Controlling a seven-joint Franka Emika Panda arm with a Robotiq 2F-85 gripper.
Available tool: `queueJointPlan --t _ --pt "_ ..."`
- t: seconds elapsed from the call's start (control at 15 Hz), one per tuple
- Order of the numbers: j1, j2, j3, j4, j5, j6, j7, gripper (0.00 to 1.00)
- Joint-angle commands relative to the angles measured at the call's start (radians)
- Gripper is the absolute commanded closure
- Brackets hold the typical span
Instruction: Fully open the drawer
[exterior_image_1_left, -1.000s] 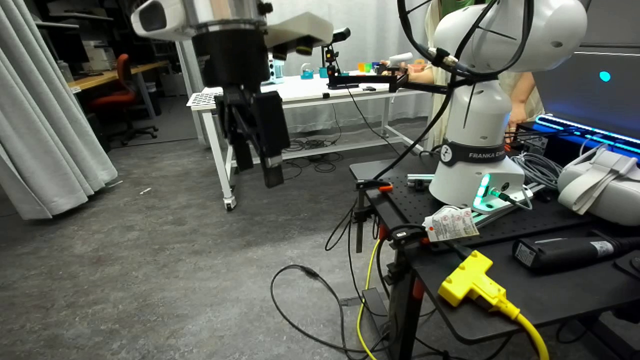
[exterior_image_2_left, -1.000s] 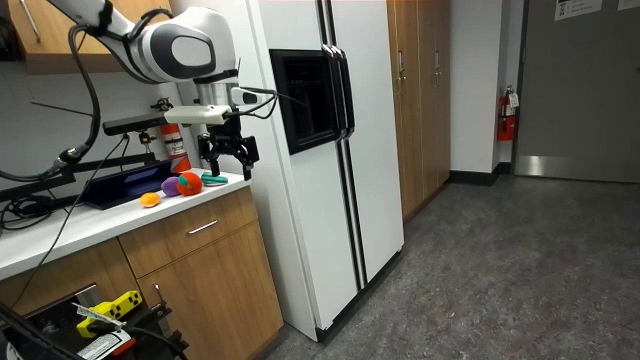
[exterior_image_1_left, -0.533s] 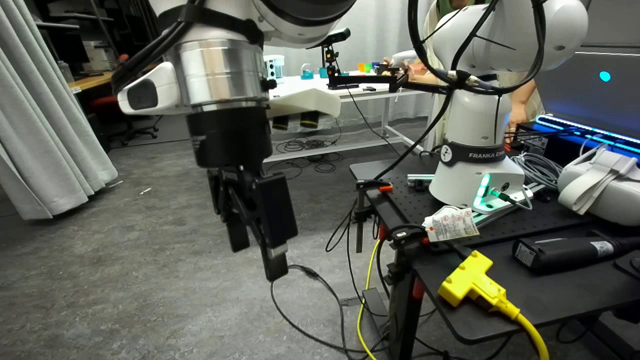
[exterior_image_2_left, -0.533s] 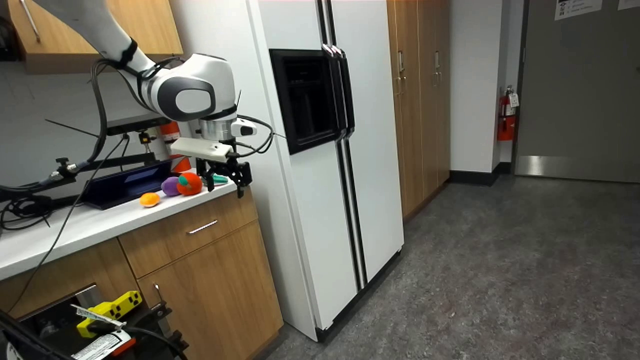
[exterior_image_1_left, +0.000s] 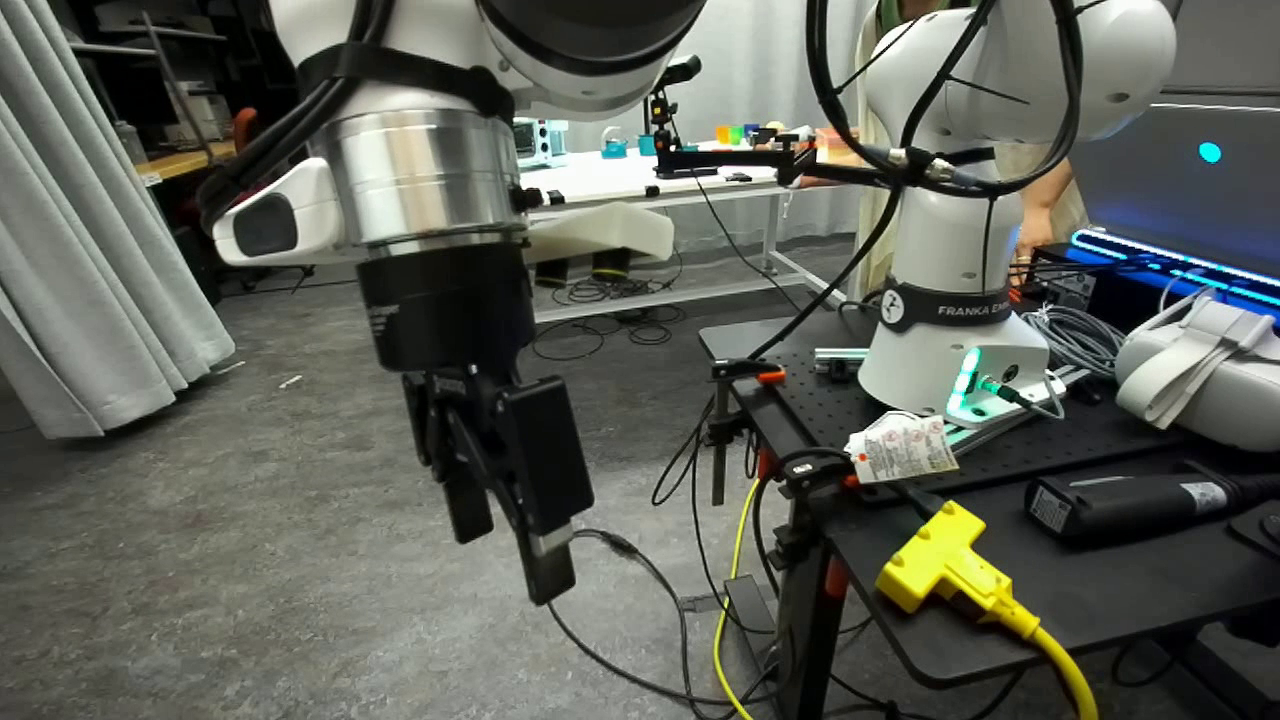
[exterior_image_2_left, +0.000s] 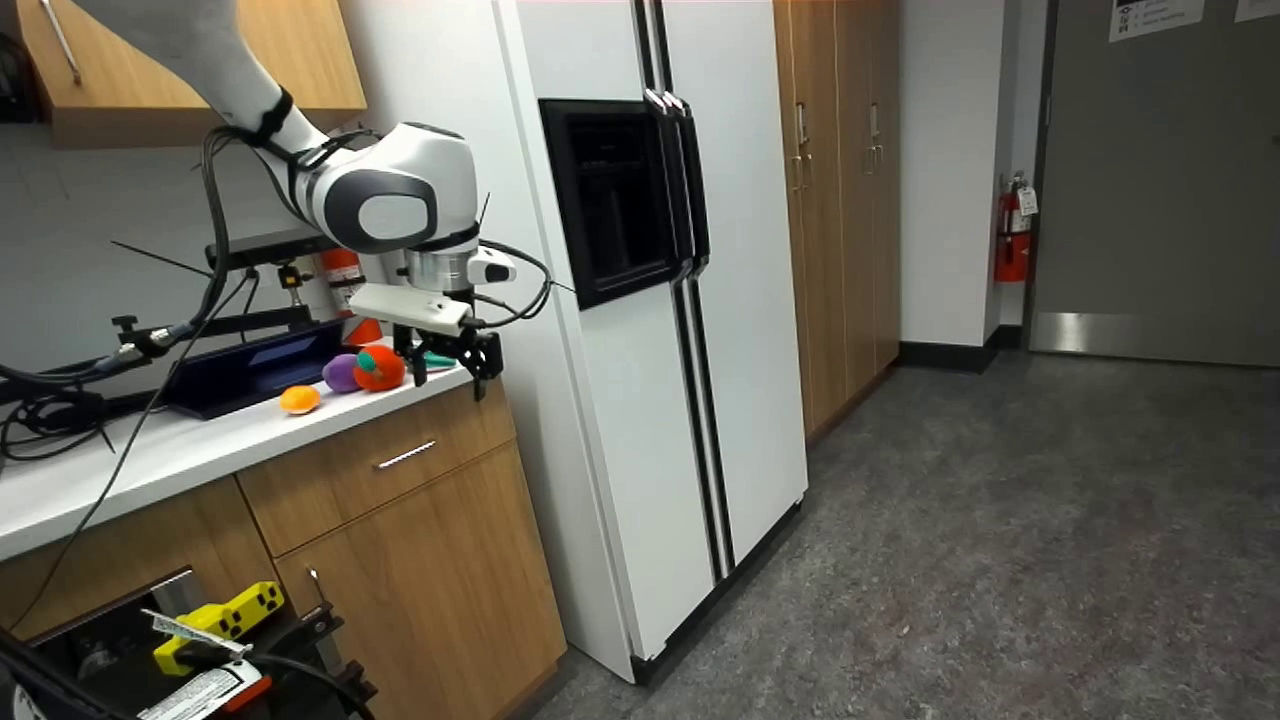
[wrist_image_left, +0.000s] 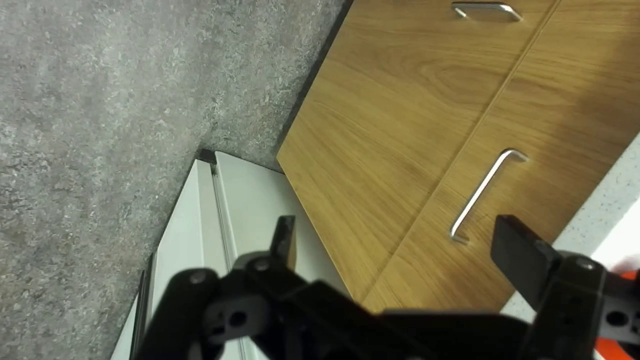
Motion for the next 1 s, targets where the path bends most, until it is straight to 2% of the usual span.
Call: queueJointPlan --t 0.0,0.27,0.67,0.8,0.93 --pt "-0.038 0.066 0.018 0.018 0.03 0.031 -0.035 0.0" --pt "-0.064 0.187 0.062 0.062 0.08 0.07 -0.065 0.0" --pt "-0.093 0.364 0.249 0.131 0.215 0.192 -0.163 0.0" --pt "-0.099 0.41 0.29 0.164 0.209 0.204 -0.188 0.0" --pt "-0.093 0.439 0.303 0.182 0.183 0.212 -0.176 0.0"
